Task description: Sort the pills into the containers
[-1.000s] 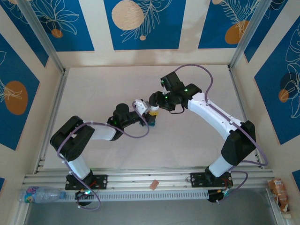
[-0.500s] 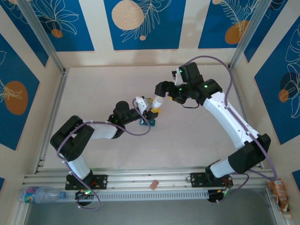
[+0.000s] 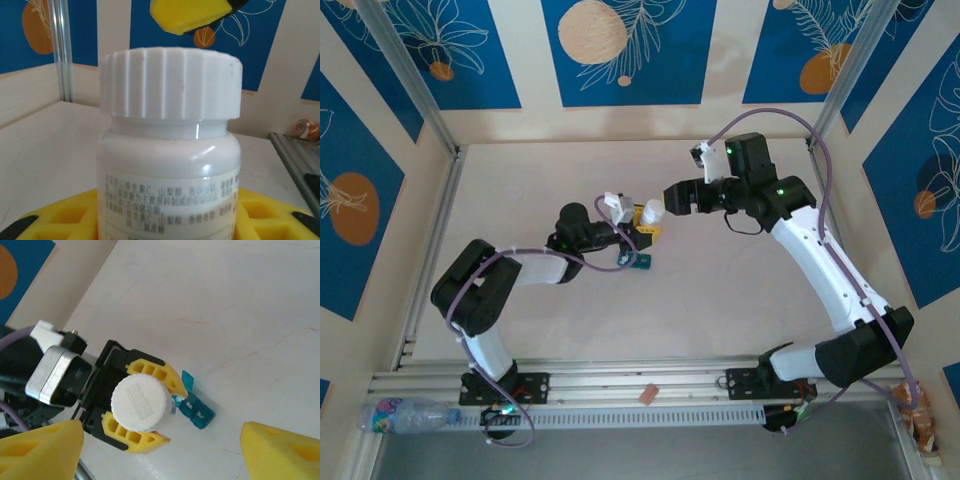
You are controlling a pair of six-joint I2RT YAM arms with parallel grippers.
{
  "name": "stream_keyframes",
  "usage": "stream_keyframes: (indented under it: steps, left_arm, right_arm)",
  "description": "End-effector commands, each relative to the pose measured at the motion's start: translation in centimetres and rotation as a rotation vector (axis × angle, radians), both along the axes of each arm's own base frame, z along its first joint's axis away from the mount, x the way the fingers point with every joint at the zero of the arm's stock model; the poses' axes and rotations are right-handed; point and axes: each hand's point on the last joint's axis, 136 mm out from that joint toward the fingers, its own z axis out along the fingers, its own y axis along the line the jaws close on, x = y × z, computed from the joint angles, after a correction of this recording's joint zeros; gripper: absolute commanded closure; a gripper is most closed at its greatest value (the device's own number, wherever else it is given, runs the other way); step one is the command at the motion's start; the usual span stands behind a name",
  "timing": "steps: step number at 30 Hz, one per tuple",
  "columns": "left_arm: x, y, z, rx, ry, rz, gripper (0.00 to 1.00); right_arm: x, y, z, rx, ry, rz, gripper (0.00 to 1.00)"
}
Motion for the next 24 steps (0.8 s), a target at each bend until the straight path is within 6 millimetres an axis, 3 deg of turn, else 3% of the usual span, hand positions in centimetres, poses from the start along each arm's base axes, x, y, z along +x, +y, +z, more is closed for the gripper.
stream_keyframes:
  steps: [1,24]
  left_arm:
    - [-0.6,-0.3,1.6,-0.04,-0.011,-0.076,1.0]
    - [-0.6,-0.5,1.6,-0.044,0.007,-0.096,1.0]
  right_arm:
    - [-0.6,1.0,-0.4,-0.001,-0.007,0.113,0.19]
    - [0.0,3.9,-2.5,-0.046,0.075,0.199,0.34]
